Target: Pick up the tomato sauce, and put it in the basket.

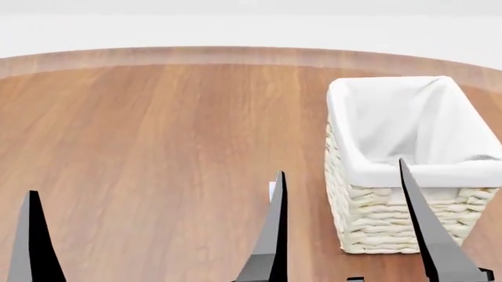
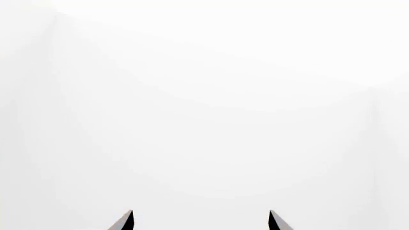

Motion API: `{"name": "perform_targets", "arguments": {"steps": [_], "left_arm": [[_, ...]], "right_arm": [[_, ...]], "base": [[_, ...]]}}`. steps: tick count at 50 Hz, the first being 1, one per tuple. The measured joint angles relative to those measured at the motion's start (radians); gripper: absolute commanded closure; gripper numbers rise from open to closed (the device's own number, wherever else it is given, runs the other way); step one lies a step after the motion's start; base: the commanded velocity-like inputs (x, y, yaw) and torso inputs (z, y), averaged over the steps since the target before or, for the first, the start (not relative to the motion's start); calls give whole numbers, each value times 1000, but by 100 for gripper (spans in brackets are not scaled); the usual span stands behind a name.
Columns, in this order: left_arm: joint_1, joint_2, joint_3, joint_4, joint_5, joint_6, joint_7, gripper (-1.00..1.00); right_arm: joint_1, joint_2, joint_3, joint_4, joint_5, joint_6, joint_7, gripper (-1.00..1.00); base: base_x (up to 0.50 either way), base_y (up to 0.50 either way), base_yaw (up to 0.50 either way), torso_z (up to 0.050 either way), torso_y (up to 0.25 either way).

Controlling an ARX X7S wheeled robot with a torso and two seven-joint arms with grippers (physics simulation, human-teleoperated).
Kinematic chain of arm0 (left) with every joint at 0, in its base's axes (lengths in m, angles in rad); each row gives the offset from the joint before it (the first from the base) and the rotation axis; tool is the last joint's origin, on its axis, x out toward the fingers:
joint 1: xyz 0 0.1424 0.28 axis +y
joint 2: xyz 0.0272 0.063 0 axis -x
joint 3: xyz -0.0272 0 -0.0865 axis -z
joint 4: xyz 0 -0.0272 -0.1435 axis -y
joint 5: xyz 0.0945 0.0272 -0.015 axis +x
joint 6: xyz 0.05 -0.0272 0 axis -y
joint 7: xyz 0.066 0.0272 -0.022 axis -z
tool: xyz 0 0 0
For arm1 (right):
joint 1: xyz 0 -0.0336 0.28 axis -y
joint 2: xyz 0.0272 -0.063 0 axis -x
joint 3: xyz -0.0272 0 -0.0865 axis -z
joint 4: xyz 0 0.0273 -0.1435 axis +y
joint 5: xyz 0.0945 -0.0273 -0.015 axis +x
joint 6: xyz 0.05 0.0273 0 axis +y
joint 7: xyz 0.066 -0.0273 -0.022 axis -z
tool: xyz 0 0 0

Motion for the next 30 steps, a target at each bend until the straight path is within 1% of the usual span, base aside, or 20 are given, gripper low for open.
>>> {"name": "perform_targets", "arguments": {"steps": [8, 30], "left_arm": [[1, -5, 4, -5, 1, 3, -5, -100], [3, -18, 11, -10, -2, 10, -18, -100]], "right_arm": [[1, 4, -1, 1, 2, -1, 5, -100], [-28, 19, -13, 41, 3, -34, 27, -100]], "base": [[261, 0, 0, 0, 1], [0, 0, 0, 0, 0]]}}
